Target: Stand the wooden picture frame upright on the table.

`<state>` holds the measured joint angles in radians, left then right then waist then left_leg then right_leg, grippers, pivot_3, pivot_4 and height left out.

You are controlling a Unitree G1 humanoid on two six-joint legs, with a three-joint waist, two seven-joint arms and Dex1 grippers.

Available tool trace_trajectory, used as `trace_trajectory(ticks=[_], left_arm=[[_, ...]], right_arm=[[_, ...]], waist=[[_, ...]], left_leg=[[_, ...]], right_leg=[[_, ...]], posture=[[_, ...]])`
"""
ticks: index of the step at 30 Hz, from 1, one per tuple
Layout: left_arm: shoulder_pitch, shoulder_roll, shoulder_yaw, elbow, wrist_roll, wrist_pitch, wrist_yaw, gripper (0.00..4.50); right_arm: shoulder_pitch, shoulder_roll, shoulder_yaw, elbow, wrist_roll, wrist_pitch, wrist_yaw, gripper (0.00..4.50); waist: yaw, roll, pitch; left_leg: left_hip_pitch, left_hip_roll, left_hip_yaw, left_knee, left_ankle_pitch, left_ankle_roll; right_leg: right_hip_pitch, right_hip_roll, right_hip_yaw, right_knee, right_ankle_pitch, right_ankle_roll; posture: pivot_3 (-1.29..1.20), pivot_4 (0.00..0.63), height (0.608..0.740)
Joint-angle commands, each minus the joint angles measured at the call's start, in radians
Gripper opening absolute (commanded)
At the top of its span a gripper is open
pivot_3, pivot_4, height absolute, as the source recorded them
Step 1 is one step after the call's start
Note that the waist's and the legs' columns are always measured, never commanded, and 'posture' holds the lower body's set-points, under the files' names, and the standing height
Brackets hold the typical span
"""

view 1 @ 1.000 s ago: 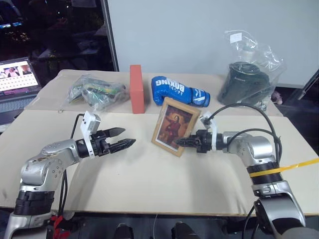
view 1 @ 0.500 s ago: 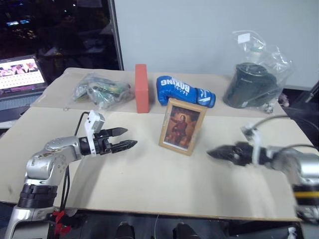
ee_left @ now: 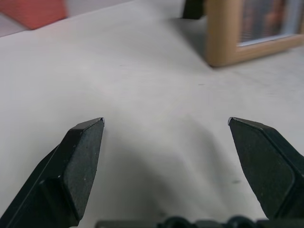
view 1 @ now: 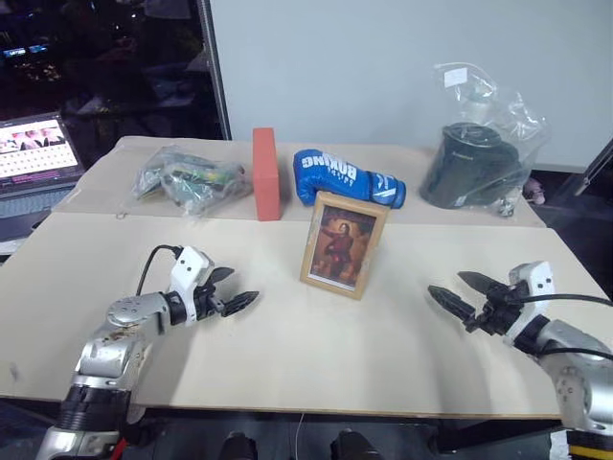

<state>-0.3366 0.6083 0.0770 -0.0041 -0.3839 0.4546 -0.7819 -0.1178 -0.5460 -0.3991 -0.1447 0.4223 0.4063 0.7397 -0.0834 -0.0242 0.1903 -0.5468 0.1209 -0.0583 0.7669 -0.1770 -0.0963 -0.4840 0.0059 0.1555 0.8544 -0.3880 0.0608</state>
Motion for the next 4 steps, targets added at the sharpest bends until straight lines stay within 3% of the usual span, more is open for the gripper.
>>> trace_trajectory(ticks=[1, 4], left_arm=[[0.005, -0.026, 0.031, -0.025, 0.001, -0.012, 0.048, 4.5], [0.004, -0.045, 0.045, -0.025, -0.032, 0.031, 0.052, 4.5]], right_arm=[[0.014, 0.006, -0.03, -0.041, 0.009, -0.028, -0.055, 4.49], [0.012, -0.009, -0.016, -0.038, 0.011, -0.025, -0.056, 4.49]], waist=[[0.009, 0.0, 0.0], [0.009, 0.0, 0.0]], left_leg=[[0.0, 0.0, 0.0, 0.0, 0.0, 0.0], [0.0, 0.0, 0.0, 0.0, 0.0, 0.0]], right_leg=[[0.0, 0.0, 0.0, 0.0, 0.0, 0.0], [0.0, 0.0, 0.0, 0.0, 0.0, 0.0]], posture=[[0.0, 0.15, 0.657], [0.0, 0.15, 0.657]])
